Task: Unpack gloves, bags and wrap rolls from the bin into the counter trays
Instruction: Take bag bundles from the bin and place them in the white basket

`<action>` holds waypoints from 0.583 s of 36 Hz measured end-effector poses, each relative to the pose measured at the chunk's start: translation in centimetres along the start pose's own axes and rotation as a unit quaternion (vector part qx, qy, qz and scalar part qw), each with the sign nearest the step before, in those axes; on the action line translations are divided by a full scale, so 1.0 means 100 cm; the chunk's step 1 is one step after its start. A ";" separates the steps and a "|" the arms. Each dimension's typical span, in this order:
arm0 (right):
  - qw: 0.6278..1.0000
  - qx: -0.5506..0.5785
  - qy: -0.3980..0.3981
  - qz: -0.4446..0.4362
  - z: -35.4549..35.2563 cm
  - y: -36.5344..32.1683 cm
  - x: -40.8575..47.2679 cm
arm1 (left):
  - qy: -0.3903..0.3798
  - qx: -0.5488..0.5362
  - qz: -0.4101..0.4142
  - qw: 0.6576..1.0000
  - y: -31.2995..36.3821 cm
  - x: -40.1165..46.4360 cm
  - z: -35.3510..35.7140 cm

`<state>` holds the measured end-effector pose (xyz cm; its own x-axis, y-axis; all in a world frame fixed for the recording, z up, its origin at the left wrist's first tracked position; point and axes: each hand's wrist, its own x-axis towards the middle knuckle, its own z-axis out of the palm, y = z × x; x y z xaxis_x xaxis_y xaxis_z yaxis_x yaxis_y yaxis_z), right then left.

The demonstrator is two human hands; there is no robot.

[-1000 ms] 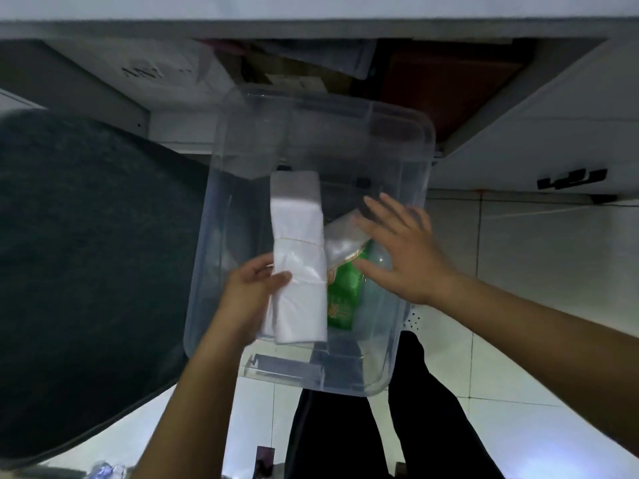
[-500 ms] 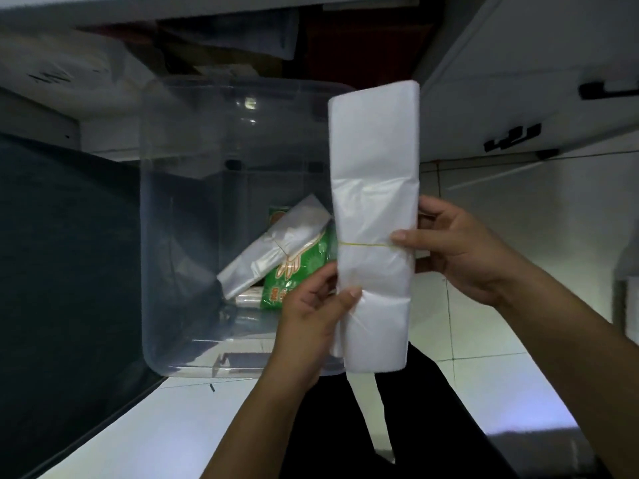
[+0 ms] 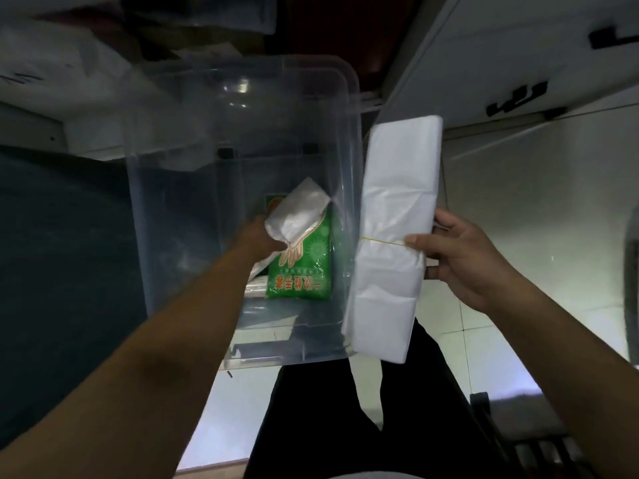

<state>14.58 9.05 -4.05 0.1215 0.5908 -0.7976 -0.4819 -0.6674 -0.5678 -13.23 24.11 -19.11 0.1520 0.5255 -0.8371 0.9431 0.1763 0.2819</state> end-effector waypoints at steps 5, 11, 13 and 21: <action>0.999 0.026 0.021 -0.002 -0.003 0.014 0.009 | 0.031 0.190 0.030 0.981 0.014 0.019 0.032; 0.997 0.067 0.039 -0.008 -0.006 0.026 0.010 | 0.102 0.235 0.014 0.967 0.016 0.016 0.060; 0.996 0.071 0.044 -0.006 -0.007 0.030 0.008 | 0.111 0.243 0.033 0.963 0.011 0.019 0.059; 0.998 0.040 0.048 0.007 -0.012 0.032 -0.006 | 0.183 0.098 0.018 0.978 0.004 0.022 0.030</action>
<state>14.00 5.97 -5.63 0.1946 0.5339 -0.8229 -0.5513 -0.6343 -0.5419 -11.66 22.83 -22.29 0.1036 0.7974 -0.5945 0.9832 0.0082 0.1823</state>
